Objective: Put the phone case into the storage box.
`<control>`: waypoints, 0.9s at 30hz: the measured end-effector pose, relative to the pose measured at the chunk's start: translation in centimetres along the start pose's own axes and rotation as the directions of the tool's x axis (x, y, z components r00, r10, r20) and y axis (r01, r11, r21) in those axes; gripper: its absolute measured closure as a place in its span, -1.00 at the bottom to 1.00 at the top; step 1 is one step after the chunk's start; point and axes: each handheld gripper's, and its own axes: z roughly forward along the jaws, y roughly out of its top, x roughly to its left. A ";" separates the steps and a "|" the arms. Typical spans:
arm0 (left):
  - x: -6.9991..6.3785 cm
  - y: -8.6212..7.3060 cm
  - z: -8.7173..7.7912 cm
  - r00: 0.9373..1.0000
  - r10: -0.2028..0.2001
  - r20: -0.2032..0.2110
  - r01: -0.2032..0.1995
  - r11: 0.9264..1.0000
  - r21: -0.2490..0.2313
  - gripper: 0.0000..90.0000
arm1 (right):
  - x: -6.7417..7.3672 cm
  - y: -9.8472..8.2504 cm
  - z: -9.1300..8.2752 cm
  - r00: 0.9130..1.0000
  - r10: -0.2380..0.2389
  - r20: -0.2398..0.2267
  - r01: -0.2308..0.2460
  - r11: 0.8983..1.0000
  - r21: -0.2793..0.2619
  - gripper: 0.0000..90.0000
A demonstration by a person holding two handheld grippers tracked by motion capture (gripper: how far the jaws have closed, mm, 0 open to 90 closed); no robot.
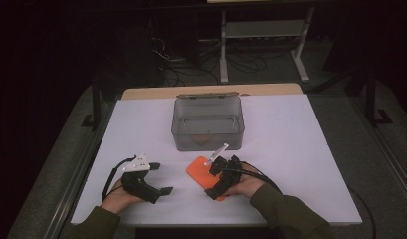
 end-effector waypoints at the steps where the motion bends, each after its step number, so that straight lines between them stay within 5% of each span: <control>1: 0.0 0.0 0.0 1.000 0.000 0.000 0.000 1.000 0.000 -1.00 | 0.1 0.0 0.0 1.000 0.001 0.003 -0.001 1.000 0.002 -1.00; 27: 0.0 0.0 0.0 1.000 -0.003 -0.003 0.003 1.000 0.002 -1.00 | 0.7 0.2 0.2 0.999 -0.013 0.043 0.011 0.999 0.039 -1.00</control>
